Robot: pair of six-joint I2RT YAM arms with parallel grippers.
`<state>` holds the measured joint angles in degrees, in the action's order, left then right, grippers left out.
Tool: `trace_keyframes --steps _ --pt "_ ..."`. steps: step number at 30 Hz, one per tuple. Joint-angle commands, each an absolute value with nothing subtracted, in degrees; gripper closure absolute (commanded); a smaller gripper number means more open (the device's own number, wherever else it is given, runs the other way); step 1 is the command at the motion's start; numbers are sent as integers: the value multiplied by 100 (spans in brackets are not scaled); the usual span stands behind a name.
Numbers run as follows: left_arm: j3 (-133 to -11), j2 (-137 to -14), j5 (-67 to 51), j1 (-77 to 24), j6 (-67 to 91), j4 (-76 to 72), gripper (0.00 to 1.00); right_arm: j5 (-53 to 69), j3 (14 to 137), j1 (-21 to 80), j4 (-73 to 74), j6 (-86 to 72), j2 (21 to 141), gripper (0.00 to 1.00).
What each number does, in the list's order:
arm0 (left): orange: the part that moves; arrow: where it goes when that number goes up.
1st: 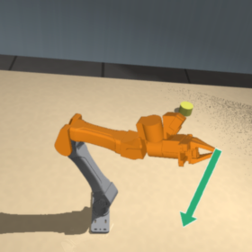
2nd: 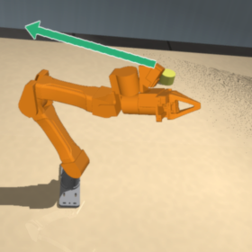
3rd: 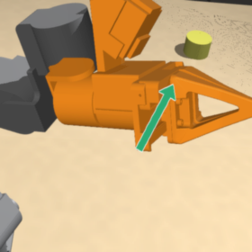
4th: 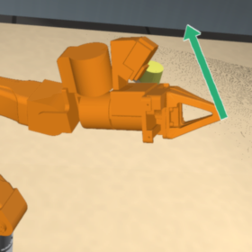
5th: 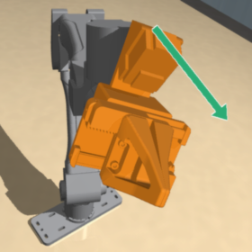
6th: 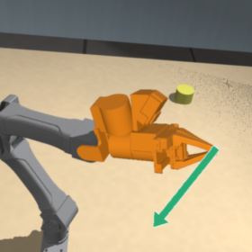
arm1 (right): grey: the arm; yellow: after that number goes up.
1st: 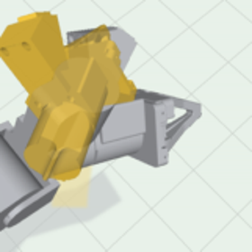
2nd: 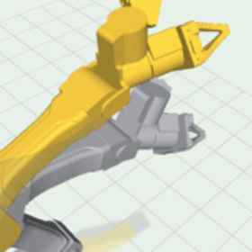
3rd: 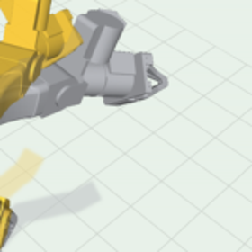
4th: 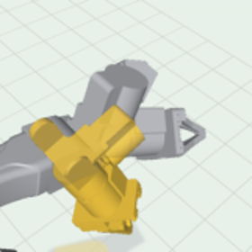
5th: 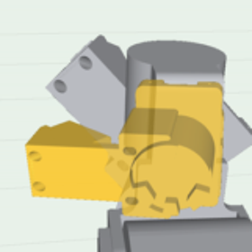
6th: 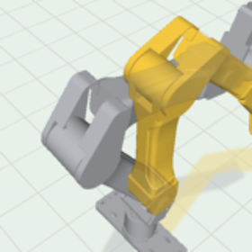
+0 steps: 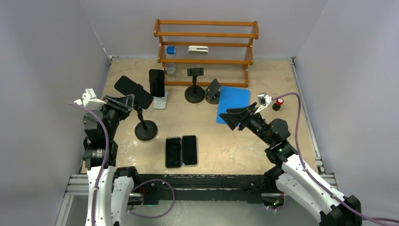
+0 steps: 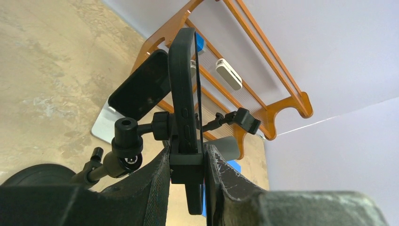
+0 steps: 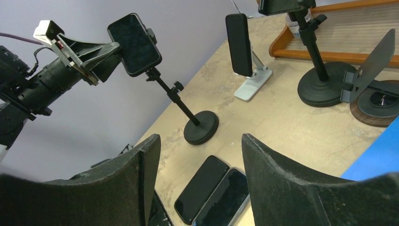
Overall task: Remove the phone from the phone stand
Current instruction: Place the phone stand with the phone at the center of the board.
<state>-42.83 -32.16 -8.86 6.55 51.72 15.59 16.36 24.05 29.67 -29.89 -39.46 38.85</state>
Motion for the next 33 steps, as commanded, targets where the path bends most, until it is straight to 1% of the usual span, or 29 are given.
trace_keyframes --steps 1,10,16,33 --pt "-4395 -2985 -610 599 5205 2209 93 1882 2347 2962 -3383 -3978 3917 34" --pt "-4123 -2666 -858 594 5416 2309 67 1957 2268 2972 -3337 -3999 3895 34" --pt "-4122 -2790 -1035 598 5537 2111 53 1875 2243 2972 -3244 -3983 3705 34" --pt "-4765 -2853 -292 595 5179 2273 49 1820 2190 2971 -3150 -3947 3561 34"
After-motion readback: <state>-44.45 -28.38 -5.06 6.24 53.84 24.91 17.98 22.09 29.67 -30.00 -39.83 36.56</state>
